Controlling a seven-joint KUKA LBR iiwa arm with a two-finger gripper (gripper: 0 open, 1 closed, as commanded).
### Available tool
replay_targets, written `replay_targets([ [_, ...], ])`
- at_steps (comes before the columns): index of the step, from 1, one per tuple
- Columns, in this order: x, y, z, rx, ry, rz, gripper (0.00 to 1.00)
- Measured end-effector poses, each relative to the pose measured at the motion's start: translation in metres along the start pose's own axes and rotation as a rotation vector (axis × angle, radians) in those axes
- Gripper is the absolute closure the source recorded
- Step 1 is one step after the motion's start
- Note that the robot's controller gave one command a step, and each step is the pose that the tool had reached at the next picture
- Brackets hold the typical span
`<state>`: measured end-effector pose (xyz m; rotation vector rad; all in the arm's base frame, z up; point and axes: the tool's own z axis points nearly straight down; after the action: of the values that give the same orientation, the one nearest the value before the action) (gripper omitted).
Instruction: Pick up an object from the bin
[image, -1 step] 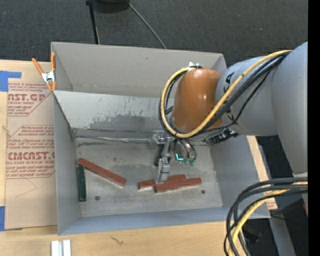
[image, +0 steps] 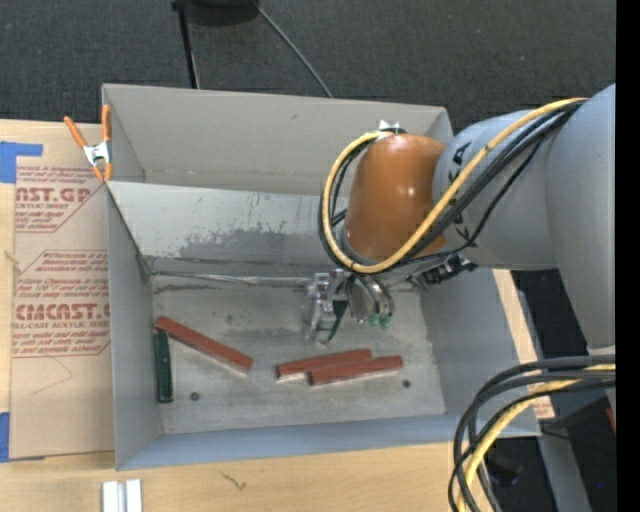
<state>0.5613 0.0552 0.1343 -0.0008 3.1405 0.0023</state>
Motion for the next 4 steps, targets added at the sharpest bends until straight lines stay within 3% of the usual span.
replay_targets([
  [1, 0.000, 0.000, 0.000, 0.000, 0.000, 0.000, 0.00],
  [2, 0.000, 0.000, 0.000, 0.000, 0.000, 0.000, 0.00],
  [3, 0.023, -0.024, 0.021, -0.001, -0.009, -0.076, 0.00],
  [4, 0.038, -0.049, 0.051, 0.002, 0.003, -0.025, 0.00],
])
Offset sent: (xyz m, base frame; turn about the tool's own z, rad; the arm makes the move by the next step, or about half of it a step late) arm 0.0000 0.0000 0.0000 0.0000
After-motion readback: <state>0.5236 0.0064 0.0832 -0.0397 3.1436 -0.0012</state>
